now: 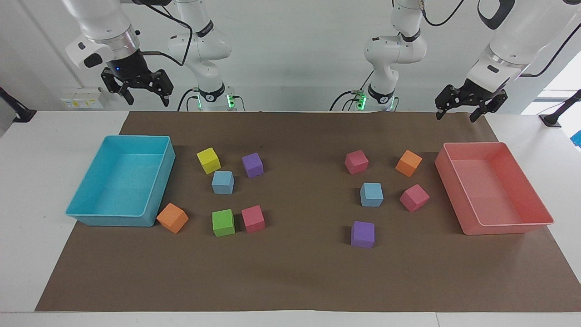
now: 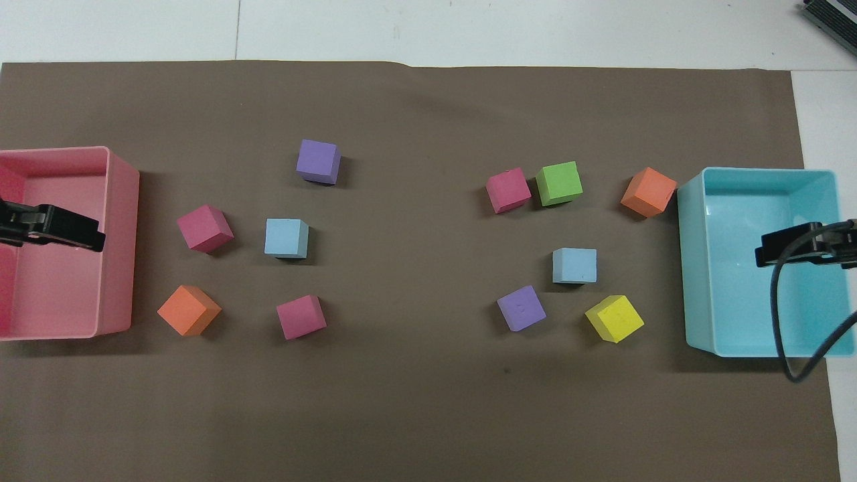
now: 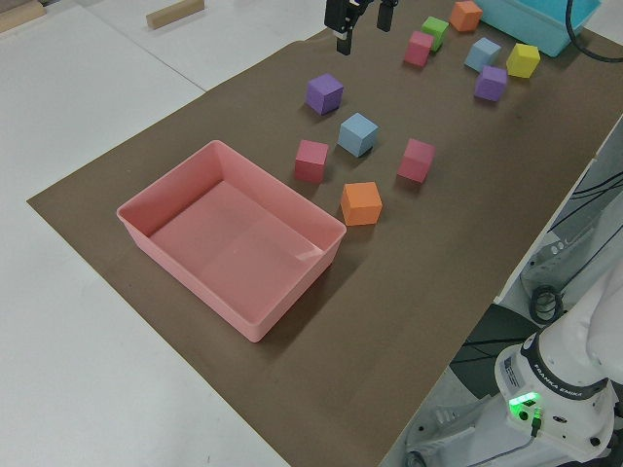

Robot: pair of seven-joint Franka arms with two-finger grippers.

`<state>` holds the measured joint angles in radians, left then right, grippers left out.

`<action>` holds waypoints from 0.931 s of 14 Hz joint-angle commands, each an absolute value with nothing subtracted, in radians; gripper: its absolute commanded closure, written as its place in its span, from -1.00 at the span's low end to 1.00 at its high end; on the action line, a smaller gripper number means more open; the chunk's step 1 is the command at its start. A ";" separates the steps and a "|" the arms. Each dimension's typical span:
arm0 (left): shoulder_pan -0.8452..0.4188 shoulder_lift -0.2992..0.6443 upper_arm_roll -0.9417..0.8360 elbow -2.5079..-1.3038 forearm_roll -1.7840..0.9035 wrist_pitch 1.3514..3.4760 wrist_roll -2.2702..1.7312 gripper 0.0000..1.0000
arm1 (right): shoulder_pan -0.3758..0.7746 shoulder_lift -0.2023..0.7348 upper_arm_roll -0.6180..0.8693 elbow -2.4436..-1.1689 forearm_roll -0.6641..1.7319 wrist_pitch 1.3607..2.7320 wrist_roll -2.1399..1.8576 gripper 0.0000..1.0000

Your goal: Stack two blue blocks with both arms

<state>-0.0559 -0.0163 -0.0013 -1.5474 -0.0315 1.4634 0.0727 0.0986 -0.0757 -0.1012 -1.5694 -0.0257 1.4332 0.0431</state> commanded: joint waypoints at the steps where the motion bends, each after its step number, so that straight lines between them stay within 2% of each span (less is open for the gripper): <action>1: -0.031 -0.012 -0.011 -1.528 -0.032 1.459 0.077 -1.00 | 0.089 -0.089 -0.100 -1.583 -0.014 1.434 0.028 -1.00; 13: -0.032 -0.003 -0.011 -1.499 -0.014 1.457 0.063 -1.00 | 0.089 -0.089 -0.098 -1.583 -0.014 1.436 0.028 -1.00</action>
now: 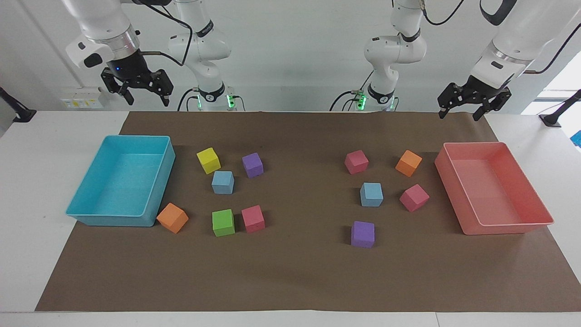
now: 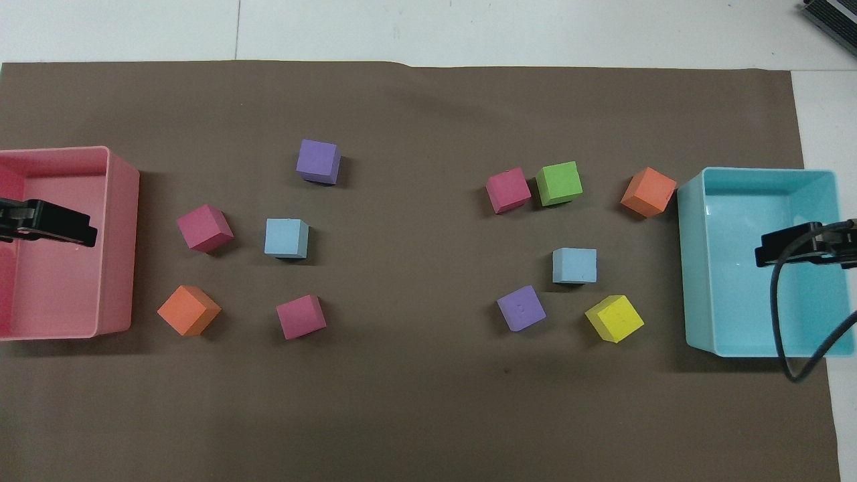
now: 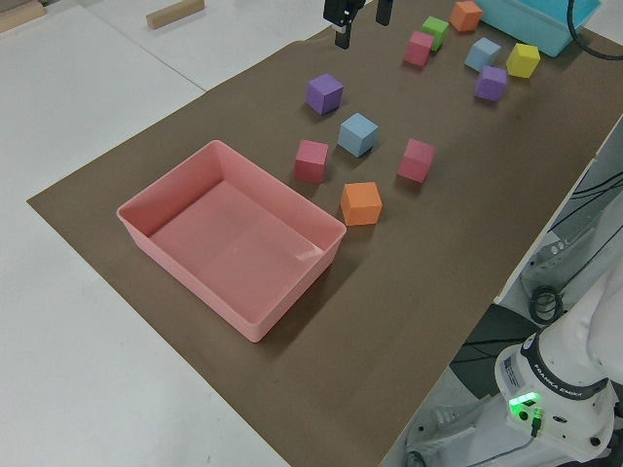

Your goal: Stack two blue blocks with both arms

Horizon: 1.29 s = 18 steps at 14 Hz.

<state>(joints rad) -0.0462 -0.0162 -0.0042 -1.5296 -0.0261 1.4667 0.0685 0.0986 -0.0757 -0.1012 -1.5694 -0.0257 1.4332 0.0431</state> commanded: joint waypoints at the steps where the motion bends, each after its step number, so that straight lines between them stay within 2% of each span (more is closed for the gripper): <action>1: -0.032 -0.008 -0.012 -1.500 -0.014 1.474 0.063 -1.00 | 0.089 -0.089 -0.100 -1.583 -0.014 1.436 0.028 -1.00; 18: -0.034 -0.020 -0.014 -1.509 -0.018 1.466 0.061 -1.00 | 0.089 -0.089 -0.100 -1.583 -0.014 1.434 0.028 -1.00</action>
